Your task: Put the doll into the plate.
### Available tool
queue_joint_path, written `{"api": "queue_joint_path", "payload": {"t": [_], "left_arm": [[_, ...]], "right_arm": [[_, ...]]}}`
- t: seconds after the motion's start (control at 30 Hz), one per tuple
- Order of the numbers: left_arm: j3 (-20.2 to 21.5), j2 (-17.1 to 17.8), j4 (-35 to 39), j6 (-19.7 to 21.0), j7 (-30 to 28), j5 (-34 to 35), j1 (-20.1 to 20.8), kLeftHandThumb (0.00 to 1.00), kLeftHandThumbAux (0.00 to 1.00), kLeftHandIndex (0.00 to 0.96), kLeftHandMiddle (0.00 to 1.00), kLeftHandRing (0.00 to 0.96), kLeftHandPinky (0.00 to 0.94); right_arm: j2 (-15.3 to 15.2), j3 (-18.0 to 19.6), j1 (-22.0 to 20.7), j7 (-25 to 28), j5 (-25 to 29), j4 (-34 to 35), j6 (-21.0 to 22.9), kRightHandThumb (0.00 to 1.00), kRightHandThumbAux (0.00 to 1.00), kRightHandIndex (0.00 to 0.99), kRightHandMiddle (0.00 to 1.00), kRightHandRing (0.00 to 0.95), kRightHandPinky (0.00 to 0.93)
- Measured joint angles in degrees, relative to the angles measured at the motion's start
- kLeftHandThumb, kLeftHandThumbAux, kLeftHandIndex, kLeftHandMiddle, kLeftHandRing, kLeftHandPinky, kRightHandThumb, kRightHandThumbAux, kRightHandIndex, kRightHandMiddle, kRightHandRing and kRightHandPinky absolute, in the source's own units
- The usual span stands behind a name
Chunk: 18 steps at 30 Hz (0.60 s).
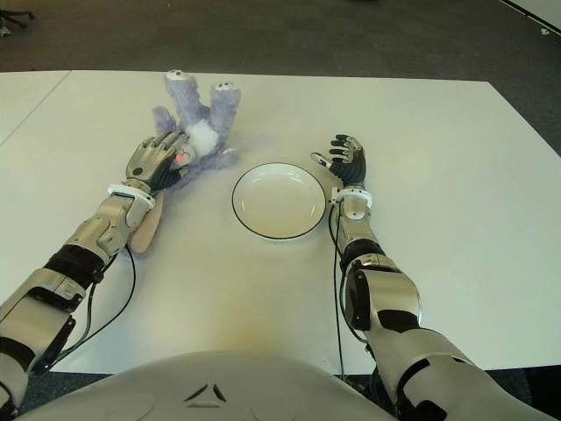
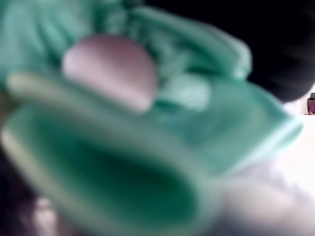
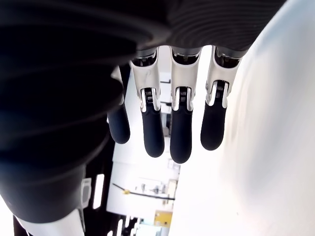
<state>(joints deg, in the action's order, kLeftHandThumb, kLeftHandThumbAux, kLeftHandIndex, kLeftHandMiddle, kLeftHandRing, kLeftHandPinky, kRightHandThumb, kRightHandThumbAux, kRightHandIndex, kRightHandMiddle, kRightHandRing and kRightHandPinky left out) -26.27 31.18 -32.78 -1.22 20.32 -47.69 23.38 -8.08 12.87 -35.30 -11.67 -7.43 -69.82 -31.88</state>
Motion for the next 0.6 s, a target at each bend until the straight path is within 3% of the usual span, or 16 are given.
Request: {"api": "queue_joint_path", "payload": {"t": [0.3,0.6], "left_arm": [[0.3,0.1,-3.0,0.2,4.6,-0.7,0.3,0.849,0.666,0.403,0.549,0.813,0.815],[1.7,3.4,-3.4,1.7,6.1,-0.8,1.3,0.849,0.667,0.399,0.544,0.835,0.843]], "right_arm": [[0.1,0.2,-0.1,0.1,0.1,0.0,0.0,0.008,0.838,0.262,0.325,0.346,0.364],[0.0,-0.2,-0.3,0.2,-0.1,0.0,0.0,0.000,0.839,0.270,0.333,0.344,0.331]]}}
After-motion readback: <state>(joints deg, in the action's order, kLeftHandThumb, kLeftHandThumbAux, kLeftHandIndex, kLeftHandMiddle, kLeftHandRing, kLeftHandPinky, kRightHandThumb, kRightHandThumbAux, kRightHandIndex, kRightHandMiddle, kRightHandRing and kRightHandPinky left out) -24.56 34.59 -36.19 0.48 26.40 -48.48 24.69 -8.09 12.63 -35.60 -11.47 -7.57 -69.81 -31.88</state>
